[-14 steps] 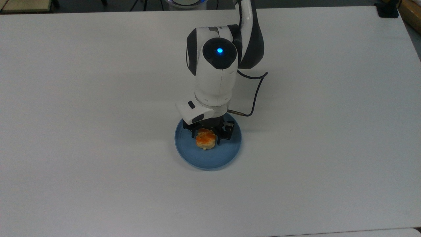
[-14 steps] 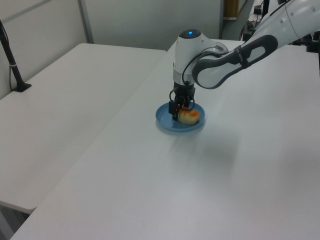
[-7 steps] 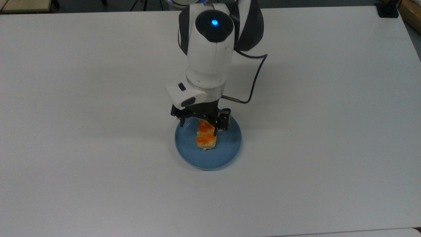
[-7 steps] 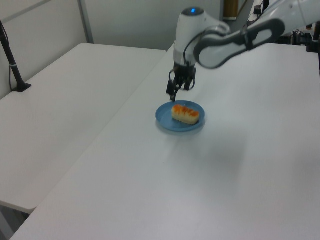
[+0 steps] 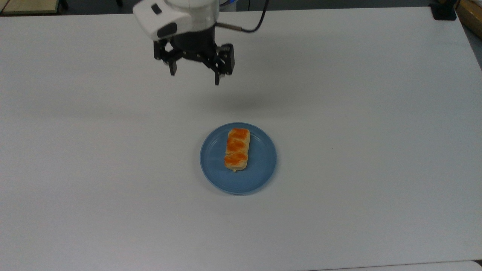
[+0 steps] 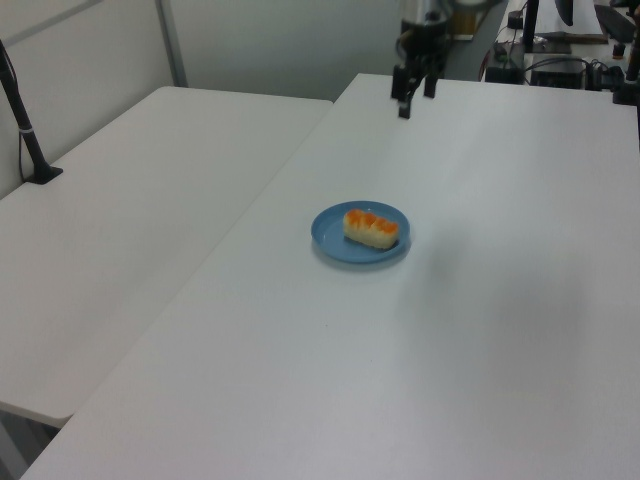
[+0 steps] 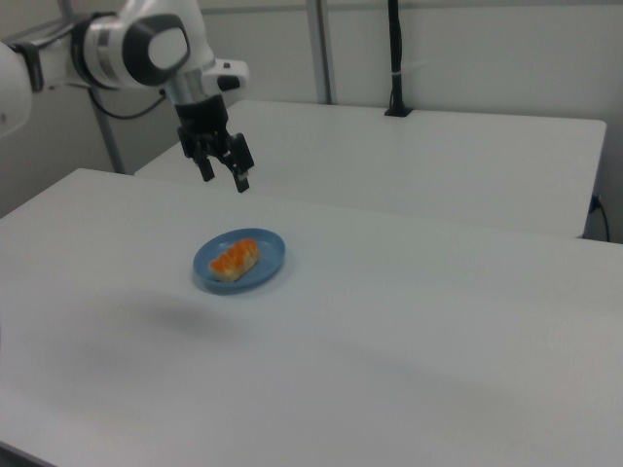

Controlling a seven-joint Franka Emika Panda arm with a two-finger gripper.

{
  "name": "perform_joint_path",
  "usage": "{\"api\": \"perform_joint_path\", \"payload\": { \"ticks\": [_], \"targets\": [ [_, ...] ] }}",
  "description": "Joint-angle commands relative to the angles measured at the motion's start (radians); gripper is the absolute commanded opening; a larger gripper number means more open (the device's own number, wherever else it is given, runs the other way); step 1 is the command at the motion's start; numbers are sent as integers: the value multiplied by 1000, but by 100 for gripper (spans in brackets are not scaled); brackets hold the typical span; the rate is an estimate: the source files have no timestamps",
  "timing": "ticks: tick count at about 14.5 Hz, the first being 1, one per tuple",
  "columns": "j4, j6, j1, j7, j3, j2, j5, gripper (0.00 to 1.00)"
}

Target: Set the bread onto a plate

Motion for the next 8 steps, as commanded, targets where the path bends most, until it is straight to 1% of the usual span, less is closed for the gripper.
{"api": "perform_joint_path", "payload": {
  "ticks": [1, 3, 5, 8],
  "targets": [
    [-102, -39, -10, -88, 16, -123, -2, 100],
    [-120, -33, -10, -114, 7, -142, -4, 100],
    [-119, -33, -10, -116, -8, -137, -4, 100],
    [-119, -33, -13, -116, -16, -131, -2, 100]
  ]
}}
